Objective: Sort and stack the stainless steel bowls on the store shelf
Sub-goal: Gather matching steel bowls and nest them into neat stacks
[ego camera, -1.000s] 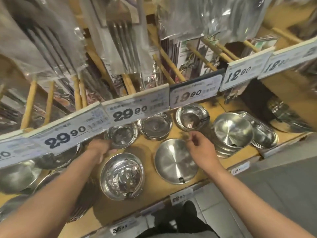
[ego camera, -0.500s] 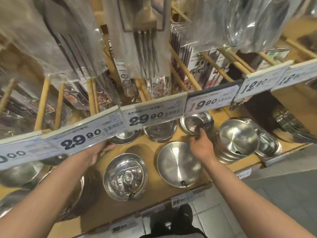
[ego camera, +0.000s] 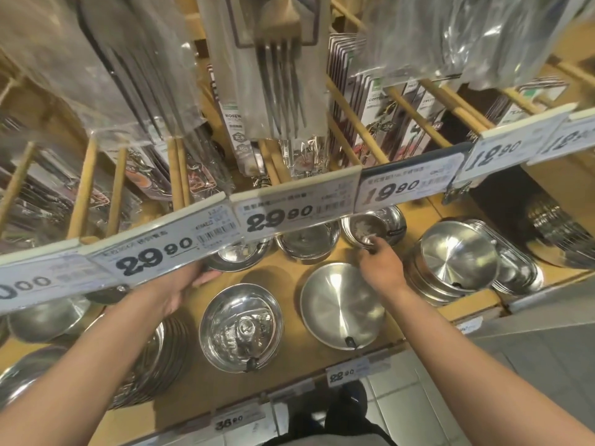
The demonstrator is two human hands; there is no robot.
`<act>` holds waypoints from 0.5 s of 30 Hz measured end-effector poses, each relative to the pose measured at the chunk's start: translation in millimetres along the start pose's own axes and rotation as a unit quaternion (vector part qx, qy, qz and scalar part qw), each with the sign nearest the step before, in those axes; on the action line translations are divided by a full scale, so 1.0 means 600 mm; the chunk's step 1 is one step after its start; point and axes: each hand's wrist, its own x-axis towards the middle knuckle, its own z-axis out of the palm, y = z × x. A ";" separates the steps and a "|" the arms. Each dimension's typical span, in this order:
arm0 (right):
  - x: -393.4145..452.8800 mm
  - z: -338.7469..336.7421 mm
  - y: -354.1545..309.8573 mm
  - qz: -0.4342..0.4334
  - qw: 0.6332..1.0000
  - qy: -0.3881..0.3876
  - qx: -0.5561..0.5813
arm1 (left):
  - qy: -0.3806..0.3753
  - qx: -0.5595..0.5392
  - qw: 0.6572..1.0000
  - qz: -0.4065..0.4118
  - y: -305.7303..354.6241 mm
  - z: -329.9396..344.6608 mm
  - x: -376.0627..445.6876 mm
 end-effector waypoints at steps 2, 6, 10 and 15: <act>0.004 0.004 0.006 0.017 0.999 0.013 0.030 | 0.017 0.009 1.000 0.004 -0.001 -0.002 0.001; 0.013 0.011 0.017 0.038 0.994 0.059 0.089 | 0.020 0.029 0.999 0.021 -0.007 -0.006 0.004; 0.025 0.018 0.026 0.040 0.993 0.064 0.095 | -0.010 0.048 0.999 0.023 -0.011 -0.012 0.007; 0.046 0.024 0.027 0.043 0.994 0.074 0.062 | 0.017 0.055 0.998 0.023 -0.005 -0.010 0.006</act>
